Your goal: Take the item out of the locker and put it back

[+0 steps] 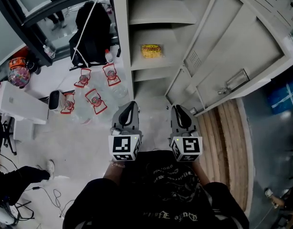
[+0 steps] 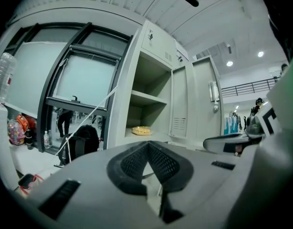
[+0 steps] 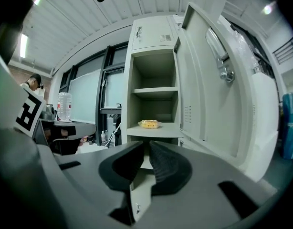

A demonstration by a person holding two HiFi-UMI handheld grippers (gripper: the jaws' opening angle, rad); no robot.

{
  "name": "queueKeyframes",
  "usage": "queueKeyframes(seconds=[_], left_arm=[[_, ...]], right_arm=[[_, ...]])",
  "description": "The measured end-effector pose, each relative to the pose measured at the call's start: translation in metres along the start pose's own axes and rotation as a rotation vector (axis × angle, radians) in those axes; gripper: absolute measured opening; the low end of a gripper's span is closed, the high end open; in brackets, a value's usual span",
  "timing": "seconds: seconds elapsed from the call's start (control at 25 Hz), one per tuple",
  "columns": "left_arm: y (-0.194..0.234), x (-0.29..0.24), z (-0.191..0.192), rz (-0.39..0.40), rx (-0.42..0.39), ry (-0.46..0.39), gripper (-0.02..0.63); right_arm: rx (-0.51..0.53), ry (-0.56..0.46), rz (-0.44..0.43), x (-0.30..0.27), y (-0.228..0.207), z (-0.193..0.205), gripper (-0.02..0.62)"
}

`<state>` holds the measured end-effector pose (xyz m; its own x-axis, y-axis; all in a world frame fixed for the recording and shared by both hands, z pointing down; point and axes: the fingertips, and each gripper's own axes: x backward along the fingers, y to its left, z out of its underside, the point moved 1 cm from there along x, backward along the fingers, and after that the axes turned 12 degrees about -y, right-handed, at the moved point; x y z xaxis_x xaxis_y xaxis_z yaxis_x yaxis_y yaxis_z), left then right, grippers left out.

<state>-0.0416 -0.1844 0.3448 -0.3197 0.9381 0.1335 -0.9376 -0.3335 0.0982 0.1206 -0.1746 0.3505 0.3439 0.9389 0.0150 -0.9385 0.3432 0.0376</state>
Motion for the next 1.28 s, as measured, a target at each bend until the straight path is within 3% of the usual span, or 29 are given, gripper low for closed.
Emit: queueKeyframes(seconds=[0.2,1.28], left_arm=[[-0.009,-0.002,-0.002,0.031,0.014,-0.013,0.006],[-0.009,-0.009,0.013,0.018,0.003,0.023,0.006]], right_arm=[[-0.002,0.008,0.006,0.0,-0.002,-0.002,0.005],[0.035,0.033,0.011,0.001,-0.007,0.01,0.003]])
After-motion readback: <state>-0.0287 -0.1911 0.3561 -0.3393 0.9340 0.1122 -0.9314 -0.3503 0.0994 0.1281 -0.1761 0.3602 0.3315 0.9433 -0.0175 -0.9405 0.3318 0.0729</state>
